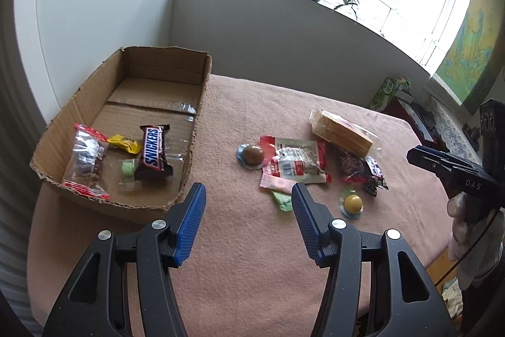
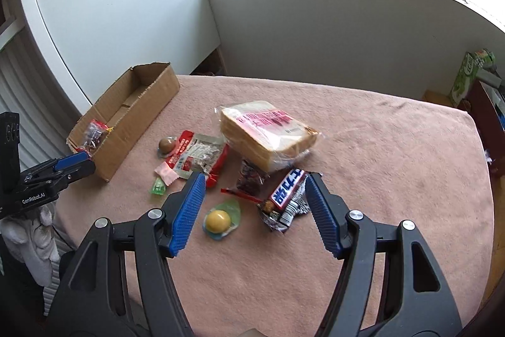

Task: Organize snacks
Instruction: 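Grasp the small Snickers bar with the right gripper while the left gripper grasps the yellow ball candy, then carry the small Snickers and yellow ball candy into the box and release both, then grasp the black-wrapped candy with the right gripper while the left gripper grasps the green sweet, then carry the black candy and green sweet into the box and release both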

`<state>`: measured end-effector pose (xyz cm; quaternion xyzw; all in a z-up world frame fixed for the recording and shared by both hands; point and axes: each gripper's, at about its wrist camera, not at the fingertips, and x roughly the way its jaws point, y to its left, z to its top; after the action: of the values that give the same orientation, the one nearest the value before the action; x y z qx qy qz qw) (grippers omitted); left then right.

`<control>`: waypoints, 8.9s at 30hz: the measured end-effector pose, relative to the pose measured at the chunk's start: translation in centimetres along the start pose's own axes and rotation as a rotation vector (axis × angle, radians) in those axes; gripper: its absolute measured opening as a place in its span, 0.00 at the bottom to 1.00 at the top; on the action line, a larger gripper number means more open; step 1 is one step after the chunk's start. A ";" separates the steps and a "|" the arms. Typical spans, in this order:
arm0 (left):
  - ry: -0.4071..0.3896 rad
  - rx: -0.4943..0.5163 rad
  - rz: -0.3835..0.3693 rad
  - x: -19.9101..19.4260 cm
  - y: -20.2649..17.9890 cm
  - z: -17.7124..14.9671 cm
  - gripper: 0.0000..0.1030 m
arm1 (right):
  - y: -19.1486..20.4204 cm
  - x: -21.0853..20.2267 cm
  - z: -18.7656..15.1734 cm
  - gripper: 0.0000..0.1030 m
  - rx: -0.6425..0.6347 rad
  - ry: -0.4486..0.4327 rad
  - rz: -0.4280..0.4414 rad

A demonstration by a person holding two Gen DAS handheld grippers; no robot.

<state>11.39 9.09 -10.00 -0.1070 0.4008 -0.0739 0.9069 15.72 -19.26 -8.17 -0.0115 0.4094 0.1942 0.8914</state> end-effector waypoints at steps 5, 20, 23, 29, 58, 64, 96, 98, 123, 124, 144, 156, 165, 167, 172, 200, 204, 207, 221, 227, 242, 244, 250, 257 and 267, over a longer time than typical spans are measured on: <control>0.052 0.024 -0.025 1.6 -1.8 -1.3 0.54 | -3.0 0.9 -1.9 0.66 0.087 0.046 -0.003; 0.126 0.214 -0.133 5.3 -10.3 -2.7 0.52 | -5.7 6.6 -0.3 0.57 0.219 0.189 0.042; 0.140 0.243 -0.141 6.1 -11.2 -2.8 0.48 | -5.9 7.7 0.1 0.57 0.237 0.219 0.059; 0.178 0.275 -0.139 8.0 -12.1 -2.8 0.46 | -5.0 9.0 0.7 0.57 0.199 0.251 0.028; 0.170 0.289 -0.125 10.0 -13.4 -2.7 0.30 | -7.2 7.1 -0.8 0.29 0.195 0.261 0.026; 0.138 0.286 -0.128 8.2 -12.4 -2.8 0.30 | -7.0 5.2 -1.3 0.29 0.188 0.234 0.017; -0.100 0.072 0.132 -2.5 5.1 3.3 0.30 | 14.4 5.5 8.5 0.29 -0.119 0.104 0.252; -0.103 0.052 0.149 -2.6 6.4 3.5 0.30 | 16.1 6.6 9.0 0.29 -0.130 0.114 0.265; -0.051 -0.057 0.203 -0.2 12.4 4.6 0.36 | 23.4 14.4 10.6 0.58 -0.193 0.177 0.276; -0.051 -0.059 0.202 -0.2 12.5 4.6 0.37 | 23.4 14.0 10.6 0.64 -0.195 0.165 0.275; -0.108 -0.003 0.114 -3.8 6.2 3.6 0.39 | 16.3 4.2 8.6 0.65 -0.176 0.060 0.187; -0.035 0.072 0.005 -1.5 -0.1 1.4 0.39 | 4.9 0.8 3.4 0.65 -0.028 0.076 0.070; 0.068 0.084 -0.057 1.8 -3.1 -1.7 0.39 | -1.1 2.9 -0.8 0.65 0.060 0.147 0.004; 0.099 0.083 -0.063 2.8 -3.4 -2.5 0.39 | -1.8 3.8 -1.7 0.65 0.086 0.181 0.014; 0.151 0.087 -0.065 4.9 -3.9 -3.2 0.39 | -3.2 5.8 -3.0 0.65 0.154 0.225 0.041; 0.162 0.197 0.034 9.0 -4.8 -1.9 0.23 | -1.0 9.9 -2.1 0.33 0.012 0.256 -0.074; 0.162 0.188 0.020 8.8 -4.2 -2.0 0.22 | -1.9 9.3 -2.3 0.28 0.025 0.265 -0.059; 0.163 0.175 0.010 8.5 -3.6 -2.1 0.22 | -2.4 9.1 -2.4 0.28 0.033 0.265 -0.056; 0.162 0.170 0.000 6.2 -2.8 -4.1 0.22 | -2.5 7.2 -4.0 0.28 0.042 0.246 -0.049; 0.149 0.173 -0.001 6.1 -3.6 -3.7 0.22 | -2.2 6.5 -4.3 0.28 0.050 0.235 -0.042; 0.024 0.142 0.007 1.7 -1.7 -0.5 0.22 | 2.5 2.9 -0.5 0.28 -0.017 0.123 0.036; 0.005 0.130 0.020 1.1 -0.9 0.1 0.22 | 3.5 2.8 0.4 0.28 -0.033 0.107 0.055; -0.041 0.090 0.069 -0.3 2.2 1.5 0.22 | 7.7 3.8 3.4 0.28 -0.084 0.072 0.110; -0.073 0.056 0.123 -1.5 5.6 2.5 0.21 | 13.0 6.1 6.3 0.28 -0.126 0.068 0.178; -0.092 0.011 0.180 -1.1 9.7 4.6 0.21 | 19.7 9.9 10.2 0.28 -0.183 0.079 0.238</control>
<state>14.55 19.35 -8.71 -0.0689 0.3663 0.0106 0.9279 21.94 4.08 -5.93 -0.0518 0.4232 0.3347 0.8403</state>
